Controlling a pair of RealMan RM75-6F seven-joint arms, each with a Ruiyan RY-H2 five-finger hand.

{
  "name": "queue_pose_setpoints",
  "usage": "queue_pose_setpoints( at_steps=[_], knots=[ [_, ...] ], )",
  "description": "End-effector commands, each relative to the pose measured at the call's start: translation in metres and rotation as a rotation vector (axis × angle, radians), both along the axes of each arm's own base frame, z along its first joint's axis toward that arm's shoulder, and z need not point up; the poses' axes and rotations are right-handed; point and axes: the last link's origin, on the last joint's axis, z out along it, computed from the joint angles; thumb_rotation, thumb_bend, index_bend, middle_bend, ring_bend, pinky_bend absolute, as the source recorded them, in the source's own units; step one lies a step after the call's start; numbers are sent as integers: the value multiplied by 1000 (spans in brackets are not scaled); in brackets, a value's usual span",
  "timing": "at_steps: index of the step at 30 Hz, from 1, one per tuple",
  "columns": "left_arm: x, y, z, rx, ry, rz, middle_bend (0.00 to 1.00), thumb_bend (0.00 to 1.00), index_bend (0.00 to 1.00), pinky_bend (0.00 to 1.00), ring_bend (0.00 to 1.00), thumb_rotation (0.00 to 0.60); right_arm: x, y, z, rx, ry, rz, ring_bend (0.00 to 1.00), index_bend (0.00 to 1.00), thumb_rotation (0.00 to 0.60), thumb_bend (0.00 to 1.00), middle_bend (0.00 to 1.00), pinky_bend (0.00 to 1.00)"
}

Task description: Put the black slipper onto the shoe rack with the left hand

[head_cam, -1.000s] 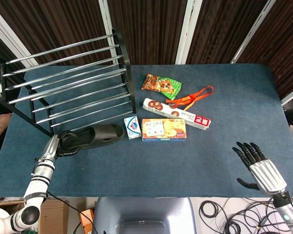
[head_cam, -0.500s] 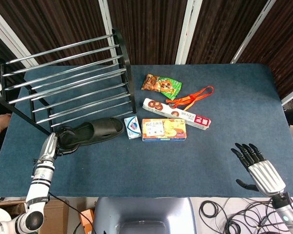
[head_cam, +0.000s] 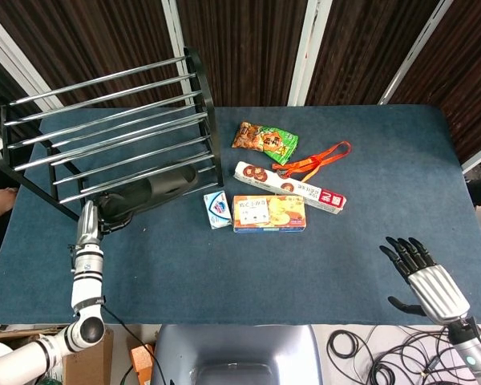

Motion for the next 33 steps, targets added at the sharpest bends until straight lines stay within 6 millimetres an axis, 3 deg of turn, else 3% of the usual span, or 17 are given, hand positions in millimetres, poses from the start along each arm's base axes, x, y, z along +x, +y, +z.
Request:
queue_pose_setpoints(
  at_steps=[1,11,20,22,28,33],
  knots=[
    [-6,15,-8,34,-12,66,667,353,468,984,757,600,1,1,-1,5,3,6,0,0,600,114,0,0],
    [-19,46,-15,84,81,184,662,359,466,977,751,600,1,1,-6,23,17,1,0,0,600,114,0,0],
    [-32,51,-16,77,223,227,623,361,428,944,710,600,1,3,-4,21,17,3,0,0,600,114,0,0],
    [-32,50,-18,62,236,217,577,360,389,913,661,600,1,3,-4,23,19,1,0,0,600,114,0,0],
    [-27,42,-29,-57,264,172,254,319,127,688,333,600,2,3,-6,28,23,0,0,0,600,114,0,0],
    [-18,34,-34,-134,289,134,121,276,5,468,159,591,2,4,-6,30,25,-3,0,0,600,113,0,0]
  ],
)
